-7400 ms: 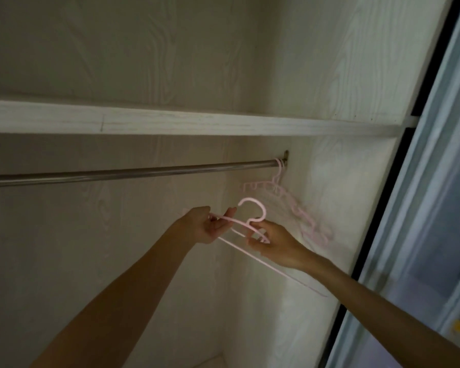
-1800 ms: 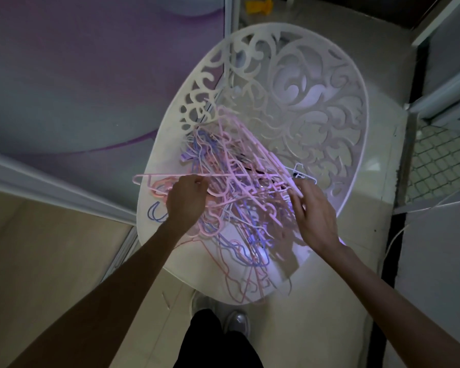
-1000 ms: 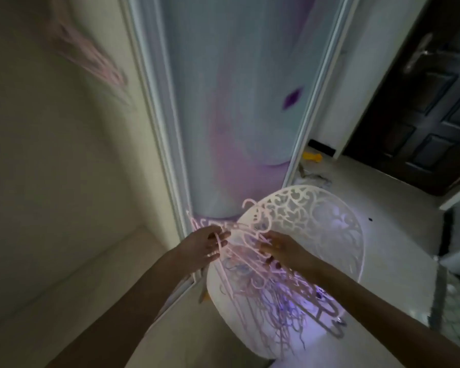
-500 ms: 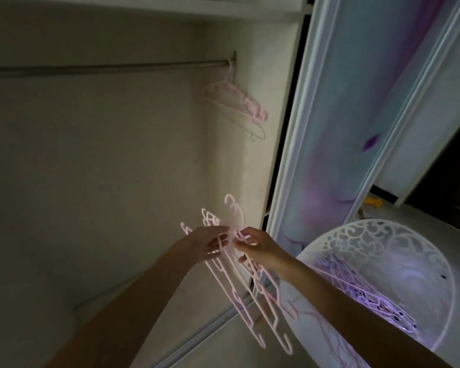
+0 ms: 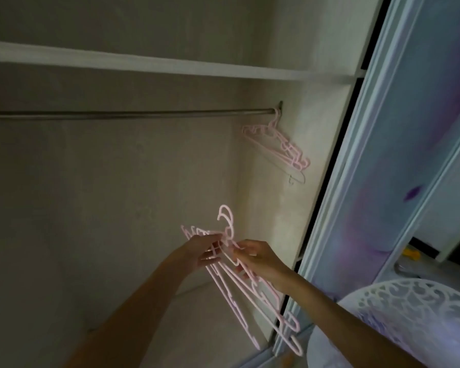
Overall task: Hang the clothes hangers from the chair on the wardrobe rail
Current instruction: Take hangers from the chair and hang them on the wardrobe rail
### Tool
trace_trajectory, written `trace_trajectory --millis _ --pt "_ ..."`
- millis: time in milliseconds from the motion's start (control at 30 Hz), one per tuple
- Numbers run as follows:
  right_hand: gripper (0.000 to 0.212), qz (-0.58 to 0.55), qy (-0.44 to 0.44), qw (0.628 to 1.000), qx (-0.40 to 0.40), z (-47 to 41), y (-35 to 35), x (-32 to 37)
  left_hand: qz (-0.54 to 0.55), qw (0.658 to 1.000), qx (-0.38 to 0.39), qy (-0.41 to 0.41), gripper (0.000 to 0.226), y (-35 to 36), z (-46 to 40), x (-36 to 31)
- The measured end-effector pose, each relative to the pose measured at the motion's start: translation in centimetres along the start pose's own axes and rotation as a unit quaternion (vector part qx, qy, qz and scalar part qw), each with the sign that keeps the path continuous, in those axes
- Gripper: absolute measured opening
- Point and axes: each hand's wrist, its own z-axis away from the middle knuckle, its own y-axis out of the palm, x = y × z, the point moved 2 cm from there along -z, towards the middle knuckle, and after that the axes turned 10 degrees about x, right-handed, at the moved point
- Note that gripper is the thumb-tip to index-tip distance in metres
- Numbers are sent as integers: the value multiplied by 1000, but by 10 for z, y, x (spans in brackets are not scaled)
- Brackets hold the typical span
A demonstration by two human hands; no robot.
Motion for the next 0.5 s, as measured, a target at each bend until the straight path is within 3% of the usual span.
trace_trajectory --millis 133,300,500 --pt "18 -13 0 1000 20 -30 -29 9 32 999 -29 15 18 -8 -28 -26" --pt "20 5 -9 1000 -20 -72 -77 20 48 995 -68 58 18 -20 -69 -56" --pt "28 193 -60 973 -108 -142 -133 66 68 980 -146 117 17 -36 -111 -92"
